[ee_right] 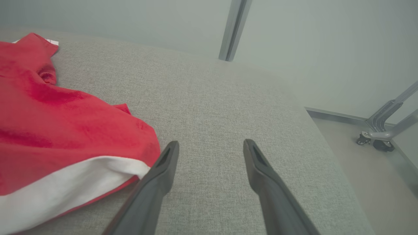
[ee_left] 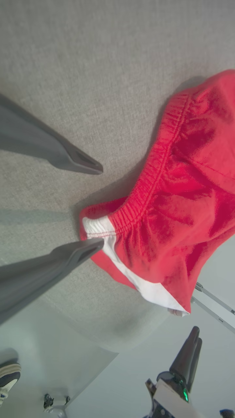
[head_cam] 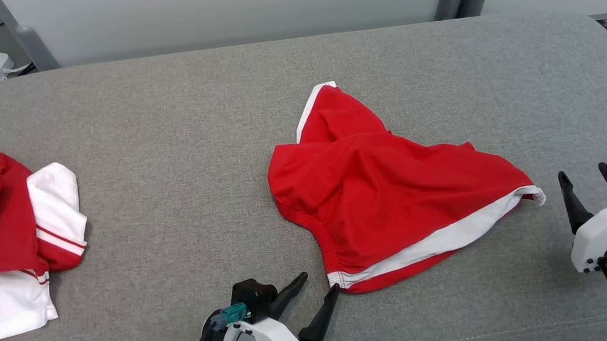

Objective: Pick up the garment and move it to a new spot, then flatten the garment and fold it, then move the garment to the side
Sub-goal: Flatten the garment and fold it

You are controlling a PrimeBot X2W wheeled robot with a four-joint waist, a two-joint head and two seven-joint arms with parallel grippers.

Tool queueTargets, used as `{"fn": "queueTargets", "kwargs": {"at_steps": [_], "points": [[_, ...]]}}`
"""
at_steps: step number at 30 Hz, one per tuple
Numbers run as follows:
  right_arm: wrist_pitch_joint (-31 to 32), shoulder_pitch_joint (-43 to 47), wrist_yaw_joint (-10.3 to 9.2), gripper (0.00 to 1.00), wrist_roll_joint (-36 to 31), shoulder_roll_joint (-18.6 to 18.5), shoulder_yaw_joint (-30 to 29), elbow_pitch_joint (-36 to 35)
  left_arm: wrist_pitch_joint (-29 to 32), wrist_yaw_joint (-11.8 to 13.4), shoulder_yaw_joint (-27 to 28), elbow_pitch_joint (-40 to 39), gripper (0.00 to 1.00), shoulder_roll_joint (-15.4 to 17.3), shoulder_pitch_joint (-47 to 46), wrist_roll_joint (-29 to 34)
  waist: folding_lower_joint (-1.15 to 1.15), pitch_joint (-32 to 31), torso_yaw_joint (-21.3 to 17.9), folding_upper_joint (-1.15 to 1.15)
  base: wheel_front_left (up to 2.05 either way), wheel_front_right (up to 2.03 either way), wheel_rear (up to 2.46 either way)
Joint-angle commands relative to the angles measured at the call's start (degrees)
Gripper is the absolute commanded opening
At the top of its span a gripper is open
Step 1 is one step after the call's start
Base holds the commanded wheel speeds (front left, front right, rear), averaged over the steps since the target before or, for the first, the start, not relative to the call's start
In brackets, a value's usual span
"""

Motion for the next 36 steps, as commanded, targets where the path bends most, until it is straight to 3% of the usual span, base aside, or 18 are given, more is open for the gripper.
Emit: {"fn": "queueTargets", "kwargs": {"at_steps": [1,7,17,19,20,27,36], "points": [[-0.87,-0.24,0.22,1.0,-0.93,-0.53,0.33,-1.41,-0.34,-0.39,0.0,-0.51,1.0,0.17,-1.3,-1.83,0.0,0.03,-0.18,0.0,0.0,0.0,0.0],[-0.94,0.06,0.22,1.0,-2.64,0.74,-1.52,-3.79,-0.34,-0.41,-7.14,0.9,1.0,0.17,-3.78,-8.19,0.0,0.41,-1.11,0.0,0.0,0.0,0.0],[-0.95,1.56,0.22,1.0,-4.01,1.53,-3.46,-6.68,-0.34,-0.41,-8.2,-0.37,1.0,0.17,-6.5,-12.99,0.0,1.13,-3.1,0.0,0.0,0.0,0.0],[-0.96,1.88,0.22,1.0,-4.17,1.53,-3.9,-7.03,-0.34,-0.41,-8.65,-1.56,0.23,0.17,-6.82,-13.79,0.0,1.26,-3.17,0.0,0.0,0.0,0.0],[-0.96,2.06,0.22,1.0,-4.25,1.53,-4.12,-7.14,-0.34,-0.41,-8.38,-2.27,0.0,0.17,-7.0,-13.88,0.0,1.3,-3.16,0.0,0.0,0.0,0.0],[-0.96,3.1,0.22,1.0,-4.1,2.2,-4.56,-8.1,-0.34,-0.41,-6.18,-2.29,0.0,2.35,-7.55,-12.74,0.0,1.36,-2.54,0.0,0.0,0.0,0.0],[-0.96,4.96,0.22,1.0,-0.05,3.48,1.46,-11.77,-0.34,-0.23,9.59,0.91,0.0,7.76,-7.38,-3.17,0.0,1.38,-0.74,0.0,0.0,0.0,0.0]]}}
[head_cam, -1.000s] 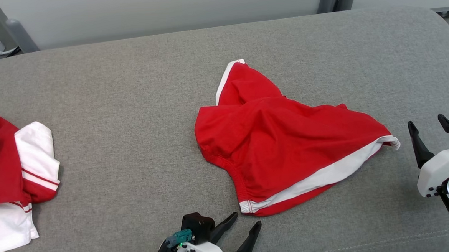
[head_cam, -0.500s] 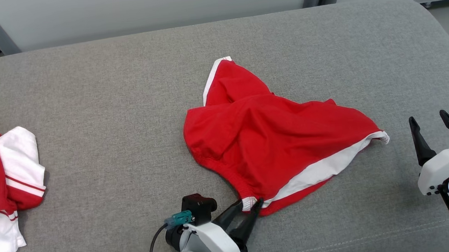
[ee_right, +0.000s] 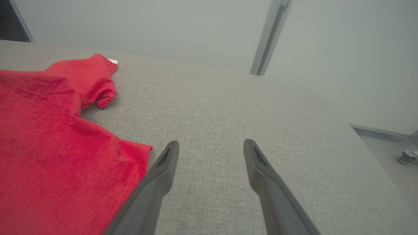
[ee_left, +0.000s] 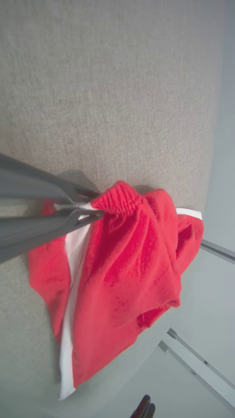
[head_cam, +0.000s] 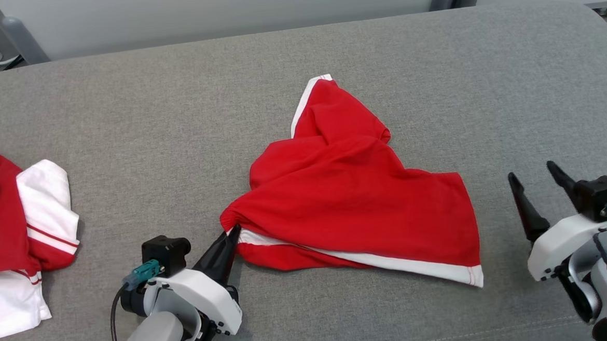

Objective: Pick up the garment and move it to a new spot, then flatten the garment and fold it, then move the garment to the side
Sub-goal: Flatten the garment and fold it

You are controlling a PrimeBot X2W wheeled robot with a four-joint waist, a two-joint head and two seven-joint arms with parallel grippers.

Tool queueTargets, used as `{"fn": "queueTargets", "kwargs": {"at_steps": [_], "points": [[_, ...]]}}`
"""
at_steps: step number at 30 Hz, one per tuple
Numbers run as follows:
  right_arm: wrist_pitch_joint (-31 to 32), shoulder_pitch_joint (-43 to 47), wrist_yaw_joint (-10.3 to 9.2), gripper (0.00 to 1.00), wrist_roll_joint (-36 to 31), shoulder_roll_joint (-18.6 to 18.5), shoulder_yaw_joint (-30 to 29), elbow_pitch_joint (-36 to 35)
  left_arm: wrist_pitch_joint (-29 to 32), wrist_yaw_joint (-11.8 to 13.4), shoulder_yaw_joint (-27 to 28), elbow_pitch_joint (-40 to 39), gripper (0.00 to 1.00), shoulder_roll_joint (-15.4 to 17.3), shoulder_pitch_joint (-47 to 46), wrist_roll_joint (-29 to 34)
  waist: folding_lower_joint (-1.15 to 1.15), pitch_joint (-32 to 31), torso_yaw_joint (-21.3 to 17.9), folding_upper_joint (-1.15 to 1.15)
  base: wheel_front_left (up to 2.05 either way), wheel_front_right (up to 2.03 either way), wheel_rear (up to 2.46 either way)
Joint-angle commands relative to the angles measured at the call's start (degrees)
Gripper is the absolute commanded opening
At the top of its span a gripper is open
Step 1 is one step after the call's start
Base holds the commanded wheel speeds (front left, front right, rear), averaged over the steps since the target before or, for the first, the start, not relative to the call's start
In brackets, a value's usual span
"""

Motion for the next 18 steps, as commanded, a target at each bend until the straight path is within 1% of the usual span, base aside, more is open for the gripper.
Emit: {"fn": "queueTargets", "kwargs": {"at_steps": [1,4,6,10,13,18], "points": [[-0.83,1.38,0.22,1.0,1.26,-0.31,1.97,-1.76,-0.35,-0.24,2.72,-0.76,0.0,0.59,-1.69,0.92,0.0,0.0,0.3,0.0,0.0,0.0,0.0],[-0.83,2.34,0.22,1.0,5.61,0.15,7.07,-3.84,-0.35,-0.27,6.0,-0.45,0.0,0.52,-1.08,3.26,0.0,0.09,0.94,0.0,0.0,0.0,0.0],[-0.83,3.08,0.22,1.0,9.24,-0.33,12.14,-5.61,-0.35,-0.3,7.47,0.06,0.0,0.38,-0.86,4.91,0.0,0.24,1.27,0.0,0.0,0.0,0.0],[-0.83,4.01,0.22,1.0,16.18,-3.7,20.48,-8.69,-0.35,-0.36,9.51,0.95,0.0,-0.75,-0.23,7.21,0.0,0.4,1.46,0.0,0.0,0.0,0.0],[-0.83,4.54,0.22,1.0,20.41,-6.38,24.91,-10.58,-0.35,-0.38,10.79,1.17,0.0,-1.8,0.37,8.7,0.0,0.34,1.2,0.0,0.0,0.0,0.0],[-0.83,5.19,0.22,1.0,26.57,-9.57,31.19,-14.65,-0.35,-0.4,11.28,0.86,0.0,-2.98,1.27,10.36,0.0,-0.11,0.34,0.0,0.0,0.0,0.0]]}}
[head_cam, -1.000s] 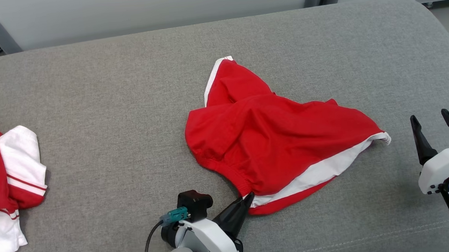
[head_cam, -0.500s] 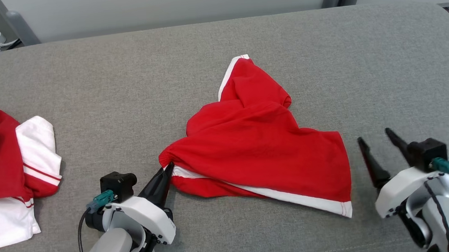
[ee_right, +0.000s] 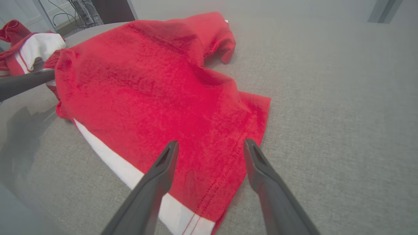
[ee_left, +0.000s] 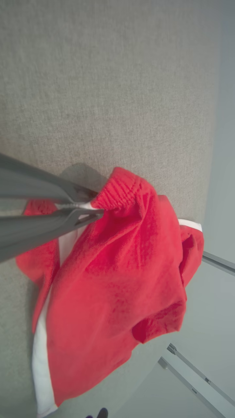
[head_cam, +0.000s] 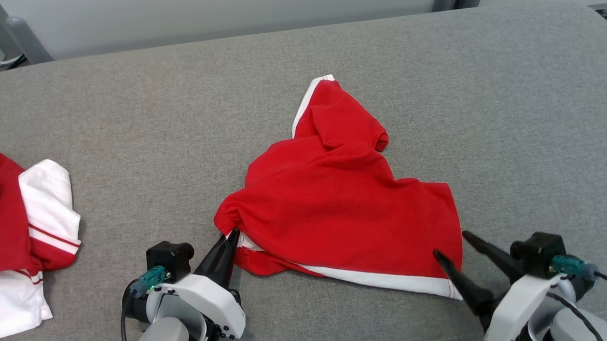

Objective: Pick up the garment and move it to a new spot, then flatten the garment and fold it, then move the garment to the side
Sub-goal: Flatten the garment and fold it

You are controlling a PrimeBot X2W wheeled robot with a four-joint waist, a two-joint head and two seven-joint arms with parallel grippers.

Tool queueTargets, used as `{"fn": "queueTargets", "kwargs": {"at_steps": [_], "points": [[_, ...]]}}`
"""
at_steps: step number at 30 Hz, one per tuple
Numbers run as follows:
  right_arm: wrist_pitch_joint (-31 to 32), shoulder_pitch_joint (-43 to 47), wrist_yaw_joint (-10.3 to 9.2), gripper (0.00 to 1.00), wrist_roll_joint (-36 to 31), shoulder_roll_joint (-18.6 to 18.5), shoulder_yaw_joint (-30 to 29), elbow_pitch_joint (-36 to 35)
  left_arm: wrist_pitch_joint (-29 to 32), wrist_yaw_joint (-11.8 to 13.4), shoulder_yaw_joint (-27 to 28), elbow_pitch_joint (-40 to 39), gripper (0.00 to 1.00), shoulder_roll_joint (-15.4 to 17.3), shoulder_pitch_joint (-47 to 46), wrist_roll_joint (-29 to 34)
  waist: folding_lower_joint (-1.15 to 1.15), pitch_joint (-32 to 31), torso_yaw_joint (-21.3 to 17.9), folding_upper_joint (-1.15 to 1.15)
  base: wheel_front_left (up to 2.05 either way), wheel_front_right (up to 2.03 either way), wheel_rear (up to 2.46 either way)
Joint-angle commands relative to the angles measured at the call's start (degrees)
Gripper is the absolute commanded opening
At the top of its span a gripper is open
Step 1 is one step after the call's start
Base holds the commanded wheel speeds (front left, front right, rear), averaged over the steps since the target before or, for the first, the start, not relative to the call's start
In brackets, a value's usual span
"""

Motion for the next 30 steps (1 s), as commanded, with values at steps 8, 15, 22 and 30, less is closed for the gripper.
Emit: {"fn": "queueTargets", "kwargs": {"at_steps": [8,15,22,30], "points": [[-0.78,1.91,0.24,1.0,10.18,-6.83,11.94,-3.83,-0.34,-0.4,1.22,-1.37,0.0,-0.19,-0.03,1.39,0.0,-1.04,-0.5,0.0,0.0,0.0,0.0],[-0.78,1.17,0.24,1.0,11.79,-6.77,12.26,-2.42,-0.34,-0.4,0.88,-1.75,0.0,-0.41,0.17,1.58,0.0,-1.1,-0.33,0.0,0.0,0.0,0.0],[-0.78,0.43,0.24,1.0,12.38,-5.63,12.96,0.04,-0.34,-0.4,0.15,-1.78,0.0,-0.82,-0.09,1.54,0.0,-0.73,0.66,0.0,0.0,0.0,0.0],[-0.78,-0.94,0.24,0.91,13.96,-4.96,15.75,3.11,-0.34,-0.4,-0.05,-1.95,0.0,-0.99,-0.2,1.44,0.0,-0.61,1.46,0.0,0.0,0.0,0.0]]}}
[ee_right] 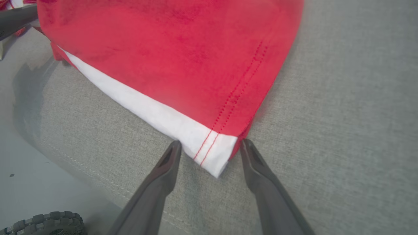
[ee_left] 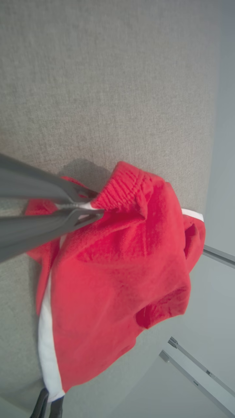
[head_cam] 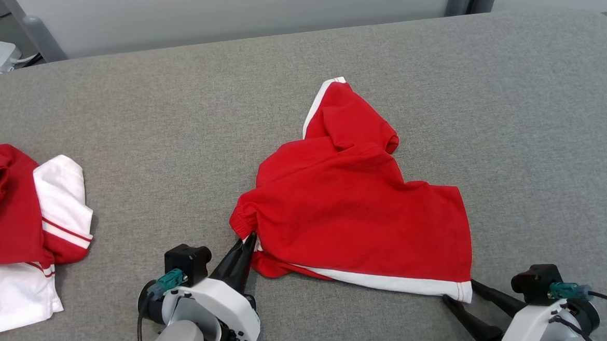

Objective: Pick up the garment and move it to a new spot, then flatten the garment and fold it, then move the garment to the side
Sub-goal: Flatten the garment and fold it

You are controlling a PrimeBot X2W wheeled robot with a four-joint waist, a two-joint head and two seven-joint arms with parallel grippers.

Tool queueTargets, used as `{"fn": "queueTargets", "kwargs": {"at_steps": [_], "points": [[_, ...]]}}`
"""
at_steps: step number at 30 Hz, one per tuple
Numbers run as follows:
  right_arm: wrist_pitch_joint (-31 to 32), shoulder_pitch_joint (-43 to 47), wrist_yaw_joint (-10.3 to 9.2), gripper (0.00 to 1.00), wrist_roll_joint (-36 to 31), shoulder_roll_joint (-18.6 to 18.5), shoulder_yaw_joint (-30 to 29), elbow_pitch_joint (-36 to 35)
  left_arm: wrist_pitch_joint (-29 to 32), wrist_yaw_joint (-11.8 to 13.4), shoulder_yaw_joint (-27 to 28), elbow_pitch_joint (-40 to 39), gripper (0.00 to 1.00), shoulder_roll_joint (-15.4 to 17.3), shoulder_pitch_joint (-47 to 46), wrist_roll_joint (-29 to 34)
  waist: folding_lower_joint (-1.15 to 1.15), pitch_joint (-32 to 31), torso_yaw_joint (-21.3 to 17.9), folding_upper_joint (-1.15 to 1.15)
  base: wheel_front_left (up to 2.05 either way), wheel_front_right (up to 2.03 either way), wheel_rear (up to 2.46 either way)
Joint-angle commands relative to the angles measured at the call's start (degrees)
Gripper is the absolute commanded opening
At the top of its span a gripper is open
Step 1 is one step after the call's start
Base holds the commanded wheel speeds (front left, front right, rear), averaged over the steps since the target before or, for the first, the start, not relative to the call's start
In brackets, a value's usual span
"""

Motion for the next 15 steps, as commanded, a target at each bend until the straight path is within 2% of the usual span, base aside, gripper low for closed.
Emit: {"fn": "queueTargets", "kwargs": {"at_steps": [1,4,5,6,7,9,11,15], "points": [[-0.78,-0.45,0.23,0.93,0.64,-0.92,0.72,0.01,-0.34,-0.4,1.58,-1.45,0.0,0.61,-0.9,0.51,0.0,0.0,0.01,0.0,0.0,0.0,0.0],[-0.78,-1.16,0.23,0.95,1.12,-0.61,1.28,0.52,-0.34,-0.4,1.64,-1.57,0.0,0.66,-0.88,0.57,0.0,0.04,-0.04,0.0,0.0,0.0,0.0],[-0.78,-1.36,0.23,0.89,1.33,-0.45,1.42,0.63,-0.34,-0.4,1.65,-1.63,0.0,0.67,-0.89,0.6,0.0,0.08,-0.05,0.0,0.0,0.0,0.0],[-0.78,-1.47,0.23,0.79,1.63,-0.32,1.97,0.88,-0.34,-0.4,1.64,-1.67,0.0,0.67,-0.89,0.63,0.0,0.08,-0.03,0.0,0.0,0.0,0.0],[-0.78,-1.6,0.23,0.59,2.02,-0.2,2.62,1.15,-0.34,-0.4,1.62,-1.66,0.0,0.67,-0.89,0.64,0.0,0.06,-0.03,0.0,0.0,0.0,0.0],[-0.78,-1.94,0.23,0.27,2.95,-0.07,3.72,1.55,-0.34,-0.4,1.6,-1.64,0.0,0.68,-0.9,0.66,0.0,0.0,0.02,0.0,0.0,0.0,0.0],[-0.78,-2.54,0.23,0.0,3.76,-0.03,4.33,1.48,-0.34,-0.4,1.53,-1.62,0.0,0.7,-0.93,0.69,0.0,-0.12,0.09,0.0,0.0,0.0,0.0],[-0.78,-3.77,0.23,0.0,4.52,-0.34,1.15,-0.32,-0.34,-0.4,1.95,-1.77,0.0,0.9,-0.99,0.67,0.0,-0.53,0.16,0.0,0.0,0.0,0.0]]}}
